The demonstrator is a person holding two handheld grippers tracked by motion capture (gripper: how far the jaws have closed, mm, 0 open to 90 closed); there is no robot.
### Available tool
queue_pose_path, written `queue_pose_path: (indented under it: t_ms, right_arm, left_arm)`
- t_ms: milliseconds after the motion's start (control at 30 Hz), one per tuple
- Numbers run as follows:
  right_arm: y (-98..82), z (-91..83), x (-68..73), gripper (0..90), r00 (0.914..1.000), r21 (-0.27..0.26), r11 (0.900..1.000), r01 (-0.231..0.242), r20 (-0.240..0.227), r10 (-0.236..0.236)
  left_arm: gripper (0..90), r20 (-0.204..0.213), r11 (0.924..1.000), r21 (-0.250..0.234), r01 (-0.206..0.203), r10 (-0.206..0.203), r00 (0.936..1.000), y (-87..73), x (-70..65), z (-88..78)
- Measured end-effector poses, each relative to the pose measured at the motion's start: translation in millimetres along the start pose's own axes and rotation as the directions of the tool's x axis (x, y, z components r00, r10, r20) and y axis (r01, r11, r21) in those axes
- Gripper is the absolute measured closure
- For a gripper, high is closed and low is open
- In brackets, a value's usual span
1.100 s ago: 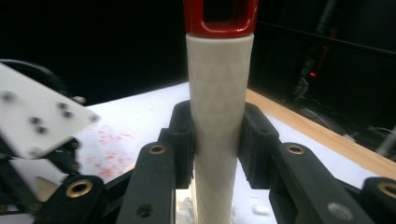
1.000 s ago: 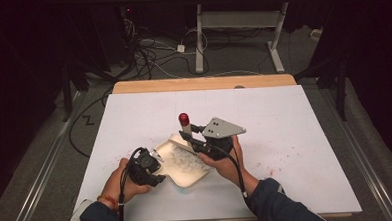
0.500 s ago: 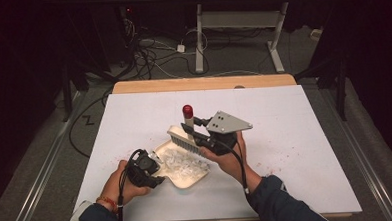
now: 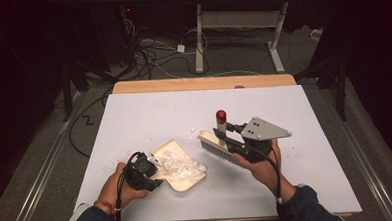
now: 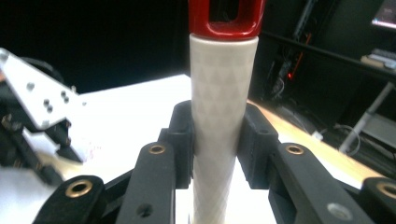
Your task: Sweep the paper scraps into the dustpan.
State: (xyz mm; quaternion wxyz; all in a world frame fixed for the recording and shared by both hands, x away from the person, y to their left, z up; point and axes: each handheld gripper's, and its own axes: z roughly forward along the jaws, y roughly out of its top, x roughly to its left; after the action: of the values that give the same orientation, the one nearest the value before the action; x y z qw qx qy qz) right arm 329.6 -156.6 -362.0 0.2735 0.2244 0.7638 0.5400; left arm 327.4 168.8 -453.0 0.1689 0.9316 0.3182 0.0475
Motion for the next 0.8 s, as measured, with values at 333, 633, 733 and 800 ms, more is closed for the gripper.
queue_pose_path:
  t_ms: [333, 633, 733, 800]
  right_arm:
    - [-14.4, -19.5, 24.2, 70.4, 0.998, 0.083, 0.997, 0.002, -0.062, 0.003]
    - [-5.5, 1.9, 59.1, 70.4, 0.9924, 0.033, 0.999, 0.003, -0.123, 0.001]
    - [-1.2, 5.9, 64.4, 70.4, 0.9918, 0.016, 1.0, 0.025, -0.126, -0.023]
    - [0.0, 6.8, 62.8, 70.4, 0.9887, 0.011, 1.0, 0.017, -0.149, -0.015]
  left_arm:
    - [63.5, -0.014, 0.9999, 0.012, -0.001, 0.001, 0.9999, 0.8, -3.2, 0.8]
    - [63.5, -0.02, 0.9999, 0.01, -0.005, 0.005, 0.9998, 1.1, -4.5, 0.7]
    - [63.5, -0.019, 0.9999, 0.011, -0.006, 0.006, 0.9998, 0.9, -4.3, 1.0]
    - [63.5, -0.016, 0.9999, 0.008, -0.006, 0.006, 0.9998, 0.7, -3.7, 1.0]
